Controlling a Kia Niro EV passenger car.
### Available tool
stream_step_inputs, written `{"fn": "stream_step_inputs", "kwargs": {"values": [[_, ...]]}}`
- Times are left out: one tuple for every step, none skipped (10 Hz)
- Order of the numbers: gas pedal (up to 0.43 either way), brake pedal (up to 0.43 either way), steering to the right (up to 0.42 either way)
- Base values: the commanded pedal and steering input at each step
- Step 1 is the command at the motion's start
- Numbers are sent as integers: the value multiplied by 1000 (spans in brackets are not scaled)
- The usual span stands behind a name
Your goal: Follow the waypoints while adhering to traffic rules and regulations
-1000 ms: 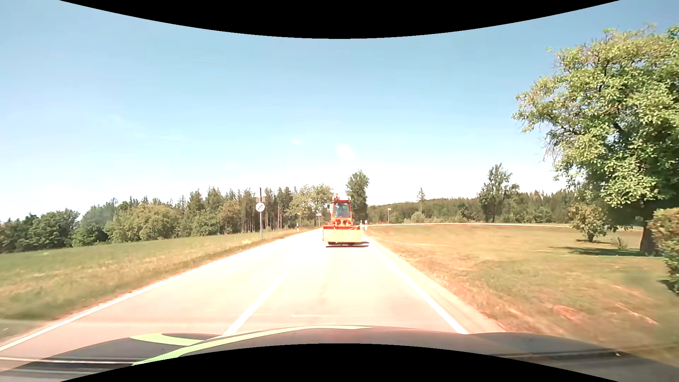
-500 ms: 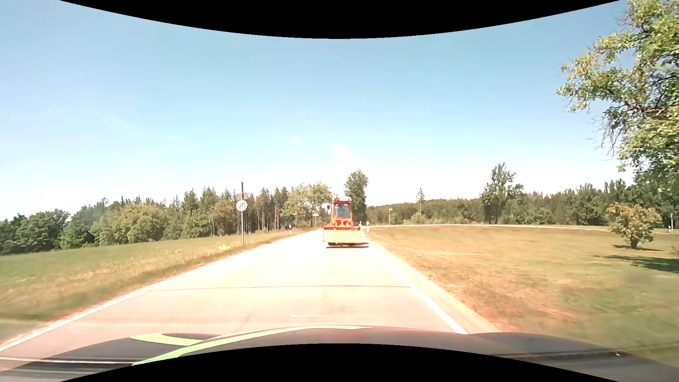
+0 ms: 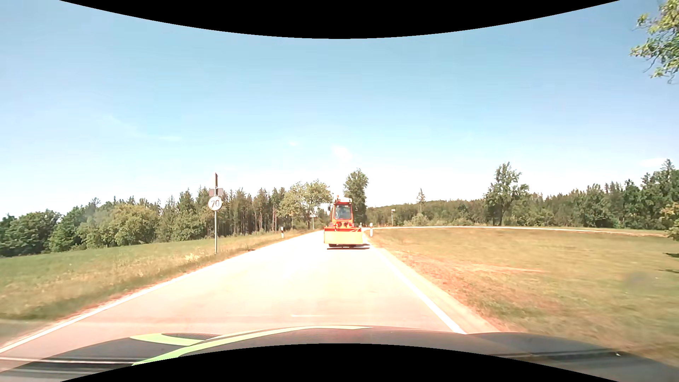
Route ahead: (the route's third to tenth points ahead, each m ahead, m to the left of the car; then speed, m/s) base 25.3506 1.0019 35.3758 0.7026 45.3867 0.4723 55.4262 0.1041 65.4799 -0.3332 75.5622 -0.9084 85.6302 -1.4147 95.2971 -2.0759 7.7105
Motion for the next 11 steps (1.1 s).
{"fn": "stream_step_inputs", "kwargs": {"values": [[118, 0, 0], [118, 0, 0], [110, 0, 0], [110, 0, 0], [110, 0, 1], [110, 0, 1], [98, 0, 2], [67, 0, 2], [47, 0, 4], [39, 0, 4], [39, 0, 4]]}}
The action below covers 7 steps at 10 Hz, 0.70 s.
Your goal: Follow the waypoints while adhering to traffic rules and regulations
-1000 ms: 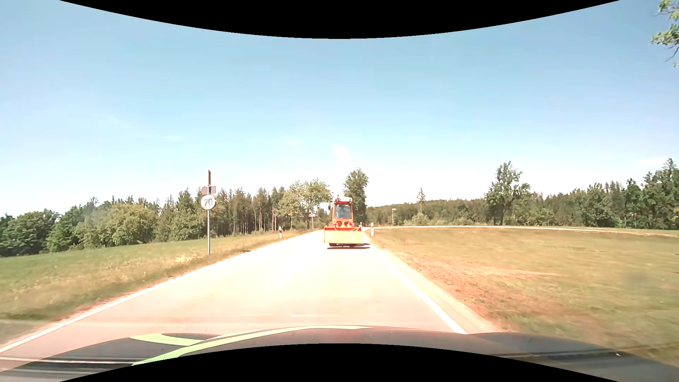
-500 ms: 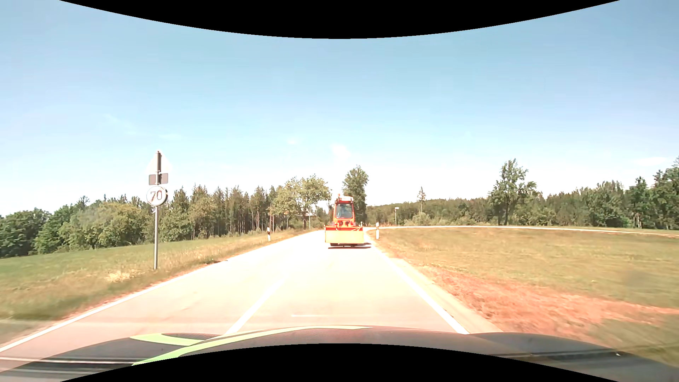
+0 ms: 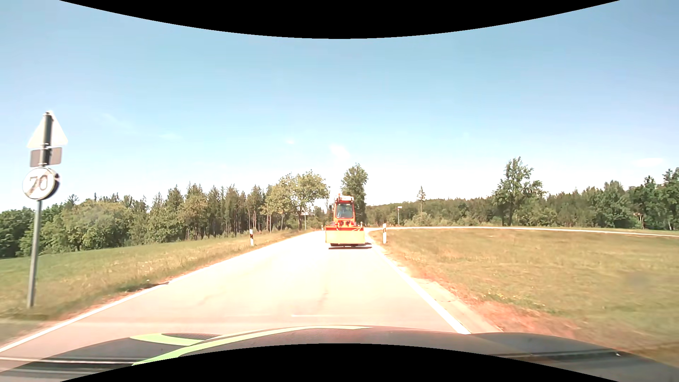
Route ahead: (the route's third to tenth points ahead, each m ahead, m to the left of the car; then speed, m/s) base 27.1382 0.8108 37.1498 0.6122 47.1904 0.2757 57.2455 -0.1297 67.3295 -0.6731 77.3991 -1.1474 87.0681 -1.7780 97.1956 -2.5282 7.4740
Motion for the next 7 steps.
{"fn": "stream_step_inputs", "kwargs": {"values": [[39, 0, 4], [39, 0, 4], [39, 0, 4], [39, 0, 4], [47, 0, 4], [47, 0, 4], [59, 0, 4]]}}
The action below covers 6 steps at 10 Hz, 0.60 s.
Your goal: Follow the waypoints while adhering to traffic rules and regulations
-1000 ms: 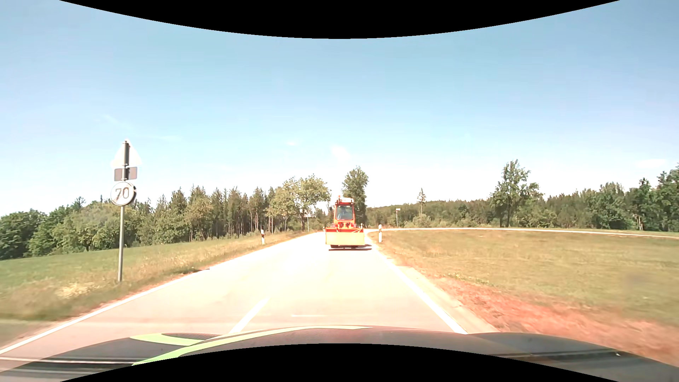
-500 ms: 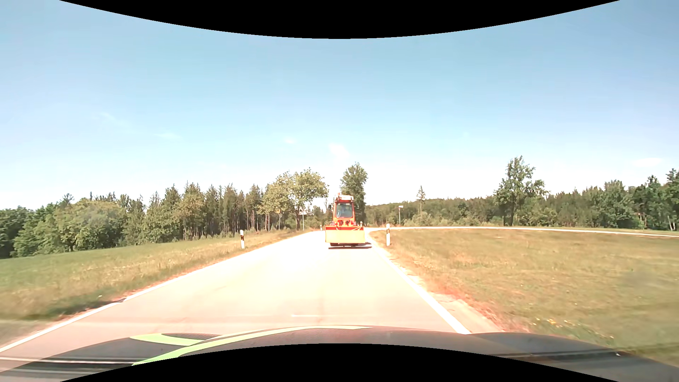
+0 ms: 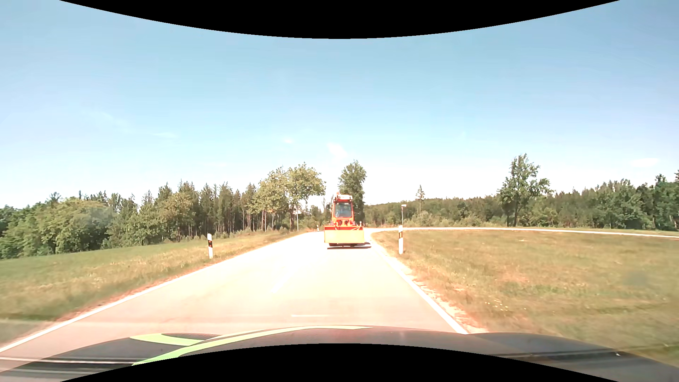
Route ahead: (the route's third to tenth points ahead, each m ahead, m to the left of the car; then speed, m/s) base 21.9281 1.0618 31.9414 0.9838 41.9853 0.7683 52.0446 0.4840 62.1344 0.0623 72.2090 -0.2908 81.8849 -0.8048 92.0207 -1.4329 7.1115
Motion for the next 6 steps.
{"fn": "stream_step_inputs", "kwargs": {"values": [[59, 0, 4], [59, 0, 3], [59, 0, 2], [59, 0, 3], [59, 0, 2], [59, 0, 2]]}}
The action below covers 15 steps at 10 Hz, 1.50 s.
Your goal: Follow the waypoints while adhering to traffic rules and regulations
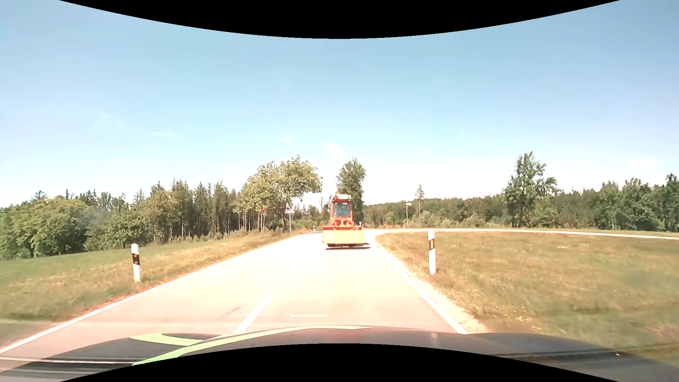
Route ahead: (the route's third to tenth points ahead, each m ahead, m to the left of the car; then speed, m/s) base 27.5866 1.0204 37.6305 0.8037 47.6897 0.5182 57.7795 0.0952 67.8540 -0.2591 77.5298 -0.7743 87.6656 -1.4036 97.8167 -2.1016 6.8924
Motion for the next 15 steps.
{"fn": "stream_step_inputs", "kwargs": {"values": [[59, 0, 2], [59, 0, 2], [59, 0, 3], [0, 0, 3], [0, 0, 3], [0, 0, 3], [0, 0, 3], [0, 0, 3], [0, 0, 3], [0, 0, 2], [0, 0, 3], [0, 0, 3], [0, 0, 3], [0, 0, 3], [0, 0, 3]]}}
